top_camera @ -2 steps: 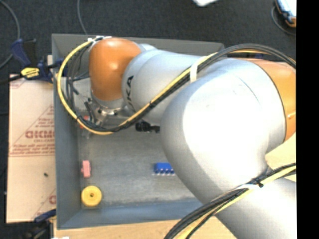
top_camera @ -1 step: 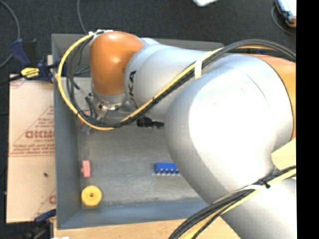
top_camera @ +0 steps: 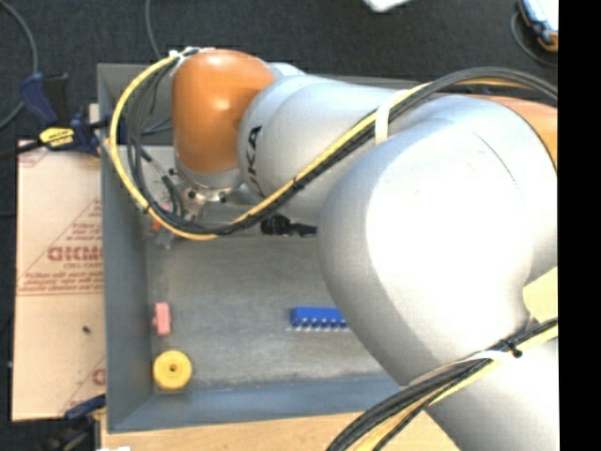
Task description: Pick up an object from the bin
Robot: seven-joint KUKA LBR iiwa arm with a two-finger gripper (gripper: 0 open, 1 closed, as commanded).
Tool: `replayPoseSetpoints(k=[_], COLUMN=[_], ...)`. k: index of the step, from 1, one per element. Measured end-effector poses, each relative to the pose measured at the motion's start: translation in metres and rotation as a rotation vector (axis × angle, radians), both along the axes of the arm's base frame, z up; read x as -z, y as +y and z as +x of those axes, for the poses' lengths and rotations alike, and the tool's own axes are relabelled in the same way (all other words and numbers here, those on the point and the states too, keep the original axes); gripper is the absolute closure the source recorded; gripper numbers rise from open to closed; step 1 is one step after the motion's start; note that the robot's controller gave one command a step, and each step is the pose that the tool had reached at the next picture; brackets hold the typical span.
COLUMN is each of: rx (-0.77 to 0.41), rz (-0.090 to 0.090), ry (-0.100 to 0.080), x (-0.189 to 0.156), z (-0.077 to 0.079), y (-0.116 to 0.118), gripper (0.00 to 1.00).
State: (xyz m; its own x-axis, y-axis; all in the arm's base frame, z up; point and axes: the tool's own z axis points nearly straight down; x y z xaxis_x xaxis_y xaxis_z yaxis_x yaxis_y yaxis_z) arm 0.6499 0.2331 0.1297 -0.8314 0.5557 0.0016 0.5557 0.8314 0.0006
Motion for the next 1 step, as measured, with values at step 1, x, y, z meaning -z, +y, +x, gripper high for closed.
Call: replayPoseSetpoints(k=[1], rx=[0.0], rz=[0.0], ry=[0.001], x=[-0.0193], z=[-0.0001], y=[-0.0004], gripper=[1.0])
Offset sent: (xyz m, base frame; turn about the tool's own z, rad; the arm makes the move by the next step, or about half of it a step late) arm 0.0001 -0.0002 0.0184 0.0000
